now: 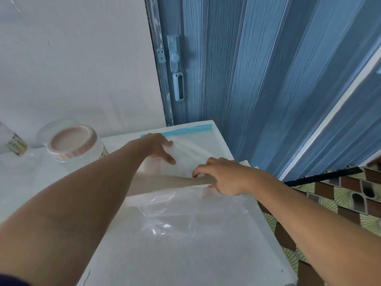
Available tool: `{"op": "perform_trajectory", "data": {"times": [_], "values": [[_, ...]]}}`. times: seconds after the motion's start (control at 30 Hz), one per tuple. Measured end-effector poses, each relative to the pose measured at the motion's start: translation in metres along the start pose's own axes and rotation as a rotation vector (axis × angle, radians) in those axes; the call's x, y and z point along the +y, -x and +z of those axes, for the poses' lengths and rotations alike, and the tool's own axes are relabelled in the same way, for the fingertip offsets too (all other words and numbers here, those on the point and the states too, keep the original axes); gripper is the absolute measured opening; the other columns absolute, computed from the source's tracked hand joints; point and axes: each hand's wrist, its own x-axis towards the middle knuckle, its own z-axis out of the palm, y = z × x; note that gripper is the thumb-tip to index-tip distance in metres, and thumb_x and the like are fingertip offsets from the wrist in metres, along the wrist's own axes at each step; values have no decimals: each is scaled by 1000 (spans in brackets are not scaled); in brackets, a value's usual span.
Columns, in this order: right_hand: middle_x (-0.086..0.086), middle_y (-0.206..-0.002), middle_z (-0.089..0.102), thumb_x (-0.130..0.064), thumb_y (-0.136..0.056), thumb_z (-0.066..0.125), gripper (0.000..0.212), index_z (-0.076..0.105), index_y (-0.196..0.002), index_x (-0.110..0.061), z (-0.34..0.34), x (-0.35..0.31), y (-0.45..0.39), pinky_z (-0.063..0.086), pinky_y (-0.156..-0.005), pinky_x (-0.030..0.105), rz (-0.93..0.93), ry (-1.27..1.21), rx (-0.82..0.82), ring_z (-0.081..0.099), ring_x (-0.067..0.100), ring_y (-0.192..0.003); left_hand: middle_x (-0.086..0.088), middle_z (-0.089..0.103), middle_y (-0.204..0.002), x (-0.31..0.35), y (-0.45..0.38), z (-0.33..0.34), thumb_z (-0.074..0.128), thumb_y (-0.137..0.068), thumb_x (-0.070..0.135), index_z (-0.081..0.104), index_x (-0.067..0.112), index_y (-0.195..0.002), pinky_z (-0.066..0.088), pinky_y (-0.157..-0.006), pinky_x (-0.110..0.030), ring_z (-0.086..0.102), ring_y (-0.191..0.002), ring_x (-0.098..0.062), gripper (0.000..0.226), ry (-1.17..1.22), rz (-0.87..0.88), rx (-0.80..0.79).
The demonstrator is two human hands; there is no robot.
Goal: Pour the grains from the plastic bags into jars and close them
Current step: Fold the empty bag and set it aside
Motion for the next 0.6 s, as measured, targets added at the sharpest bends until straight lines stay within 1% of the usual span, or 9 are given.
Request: {"op": "perform_trajectory", "data": {"times": [0.07,0.2,0.33,0.37,0.43,0.5,0.53,0.57,0.6], "values": [[-8,-122,43,-49,-98,62,40,45,-134,-52,0,-1,4,33,-88,38,-3,-16,-16,42,20,-113,2,37,-165,0,0,0,90,-67,62,46,36,-155,25,-124,-43,31,-152,-26,102,0,3,1],[-9,-121,43,-52,-93,67,45,43,-130,-55,0,-4,11,39,-95,41,4,-47,-38,43,21,-114,3,36,-166,-1,-1,1,90,-68,60,46,36,-156,24,-124,-42,30,-152,-25,101,7,18,8],[-10,-125,43,-55,-89,71,51,43,-131,-54,1,-7,19,40,-100,41,5,-78,-75,44,19,-116,2,33,-167,-4,-4,2,89,-68,64,45,38,-156,22,-124,-43,29,-153,-26,102,-7,8,5],[-10,-128,42,-55,-88,73,56,42,-135,-53,0,-8,20,39,-101,39,9,-83,-68,44,18,-118,2,33,-167,-5,-5,3,88,-68,64,44,39,-156,22,-124,-43,29,-153,-26,102,-8,8,2],[-8,-136,40,-55,-85,78,76,33,-146,-50,-3,-10,20,35,-102,36,18,-77,-34,42,18,-125,2,34,-167,-5,-5,4,89,-68,64,44,38,-156,23,-125,-43,29,-153,-26,102,-2,11,6],[-5,-143,33,-53,-79,84,99,19,-154,-51,-9,-13,20,28,-109,37,20,-65,22,35,19,-133,2,35,-166,-4,-4,4,89,-68,63,45,38,-156,24,-125,-43,30,-153,-25,101,-3,22,15],[-4,-147,29,-51,-77,86,106,14,-154,-53,-12,-15,20,23,-112,38,18,-70,44,29,20,-137,1,36,-165,-4,-3,4,88,-69,63,46,37,-155,24,-125,-43,31,-152,-25,100,0,25,20],[-4,-150,24,-48,-76,88,107,13,-153,-57,-15,-16,21,19,-113,38,11,-84,58,23,19,-140,1,38,-164,-4,-2,5,88,-69,63,47,36,-155,25,-124,-43,33,-151,-26,99,5,25,28],[-5,-153,19,-45,-76,88,102,18,-149,-60,-19,-17,23,16,-113,39,2,-102,63,17,17,-143,0,40,-163,-3,0,6,88,-69,63,47,36,-155,26,-123,-42,34,-150,-26,99,6,24,37]]}}
